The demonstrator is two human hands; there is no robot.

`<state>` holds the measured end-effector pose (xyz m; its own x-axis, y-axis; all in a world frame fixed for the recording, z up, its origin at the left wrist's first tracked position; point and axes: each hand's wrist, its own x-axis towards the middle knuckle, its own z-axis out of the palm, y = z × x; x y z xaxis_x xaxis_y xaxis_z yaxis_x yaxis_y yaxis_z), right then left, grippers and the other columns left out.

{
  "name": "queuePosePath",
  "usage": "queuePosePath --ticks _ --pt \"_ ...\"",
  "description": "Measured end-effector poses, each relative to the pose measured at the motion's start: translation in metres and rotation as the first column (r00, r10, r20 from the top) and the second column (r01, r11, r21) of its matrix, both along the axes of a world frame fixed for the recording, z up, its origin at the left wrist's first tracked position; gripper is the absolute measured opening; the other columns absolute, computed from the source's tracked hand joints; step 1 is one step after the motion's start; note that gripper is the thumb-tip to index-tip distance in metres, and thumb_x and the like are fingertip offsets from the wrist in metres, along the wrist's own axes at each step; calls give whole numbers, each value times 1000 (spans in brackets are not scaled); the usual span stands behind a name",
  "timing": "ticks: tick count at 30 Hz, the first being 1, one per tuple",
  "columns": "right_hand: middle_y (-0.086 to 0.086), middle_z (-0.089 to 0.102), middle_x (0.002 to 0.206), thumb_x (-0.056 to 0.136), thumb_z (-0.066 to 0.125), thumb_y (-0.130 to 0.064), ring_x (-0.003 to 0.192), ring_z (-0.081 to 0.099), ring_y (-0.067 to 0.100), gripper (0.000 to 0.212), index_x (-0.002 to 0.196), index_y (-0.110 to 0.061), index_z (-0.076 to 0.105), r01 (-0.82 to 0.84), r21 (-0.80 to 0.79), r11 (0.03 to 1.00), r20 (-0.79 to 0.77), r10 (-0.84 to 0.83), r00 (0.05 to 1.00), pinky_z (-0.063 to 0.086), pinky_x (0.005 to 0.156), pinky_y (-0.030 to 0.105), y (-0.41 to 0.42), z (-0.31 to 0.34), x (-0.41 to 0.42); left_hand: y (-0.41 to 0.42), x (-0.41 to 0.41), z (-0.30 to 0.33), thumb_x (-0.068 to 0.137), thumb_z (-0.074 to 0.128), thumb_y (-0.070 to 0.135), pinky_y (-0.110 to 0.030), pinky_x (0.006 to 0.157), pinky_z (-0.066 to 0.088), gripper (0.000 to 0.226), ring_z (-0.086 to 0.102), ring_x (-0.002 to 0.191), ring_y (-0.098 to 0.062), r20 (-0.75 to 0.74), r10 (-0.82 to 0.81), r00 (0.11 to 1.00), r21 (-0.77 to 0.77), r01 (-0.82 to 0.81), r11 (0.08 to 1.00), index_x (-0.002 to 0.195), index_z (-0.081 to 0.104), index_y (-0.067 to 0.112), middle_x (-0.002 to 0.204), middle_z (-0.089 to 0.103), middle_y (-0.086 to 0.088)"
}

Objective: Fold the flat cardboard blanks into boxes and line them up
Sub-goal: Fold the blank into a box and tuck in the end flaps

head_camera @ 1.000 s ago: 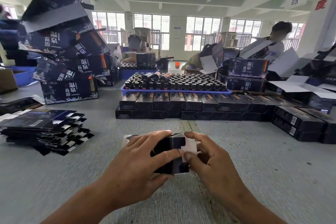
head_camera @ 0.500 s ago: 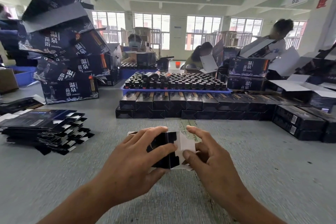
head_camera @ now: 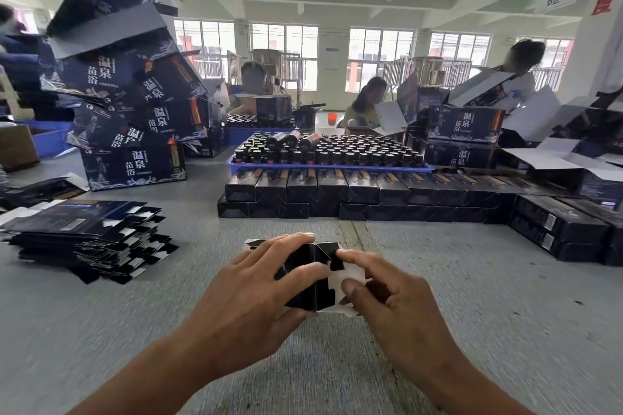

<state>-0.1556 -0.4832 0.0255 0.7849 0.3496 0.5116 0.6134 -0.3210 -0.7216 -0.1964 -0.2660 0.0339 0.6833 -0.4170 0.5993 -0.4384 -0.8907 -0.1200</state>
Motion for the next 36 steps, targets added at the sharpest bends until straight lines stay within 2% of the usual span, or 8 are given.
queuePosePath --ticks 8,11,13,15,20,24,31,36 --pt "-21 69 107 96 65 -20 94 66 -7 44 120 -56 54 10 -67 998 51 -6 999 50 75 6 0 0 -1 1 0 0 85 54 46 -36 86 56 54 58 121 -22 -13 -6 1000 2 6 1000 137 55 34 143 51 -5" --pt "-29 64 111 92 67 -43 103 61 -10 38 125 -57 52 -30 -76 997 15 32 999 49 80 6 1 2 -3 2 1 -1 85 57 43 -33 82 57 53 58 118 -21 -11 -16 1000 -19 16 1000 137 55 33 142 50 -4" --pt "-33 60 114 76 69 -68 107 58 -12 63 134 -54 49 -75 -89 993 -32 72 997 46 82 3 0 2 -4 4 2 -1 84 58 43 -33 78 58 53 58 119 -21 -14 -10 1000 -41 9 999 136 55 34 143 49 -3" --pt "-39 53 121 62 71 -79 111 56 -14 86 139 -58 39 -113 -126 986 -56 107 993 46 84 3 0 2 -6 7 2 -1 82 57 43 -31 75 58 54 59 119 -22 -16 6 1000 -58 -7 998 136 56 34 143 48 -2" --pt "-33 60 113 85 76 -40 104 58 -15 54 120 -67 42 -45 -106 993 -3 45 999 45 79 0 2 2 -6 7 1 1 79 64 40 -26 72 54 58 58 119 -20 -16 6 1000 -57 -7 998 135 56 34 144 48 0" --pt "-30 66 106 84 77 -36 99 64 -8 42 107 -63 55 18 -40 999 48 -16 999 53 79 11 1 0 -5 0 -1 2 83 58 41 -30 70 59 54 58 121 -21 1 -30 1000 -46 30 999 137 55 35 144 49 -2" --pt "-30 66 106 83 79 -32 99 64 -4 40 107 -56 58 50 -37 998 71 -47 996 55 84 19 2 -2 -4 -1 -2 3 88 57 43 -38 69 63 47 57 125 -27 42 -14 999 81 10 997 133 59 33 142 53 -9" --pt "-34 64 111 85 78 -17 98 66 -4 59 118 -58 53 16 -19 1000 30 -15 999 52 76 11 0 -1 -3 0 -1 5 86 59 45 -36 67 63 49 59 122 -26 43 25 999 106 -30 994 133 61 33 142 53 -9"
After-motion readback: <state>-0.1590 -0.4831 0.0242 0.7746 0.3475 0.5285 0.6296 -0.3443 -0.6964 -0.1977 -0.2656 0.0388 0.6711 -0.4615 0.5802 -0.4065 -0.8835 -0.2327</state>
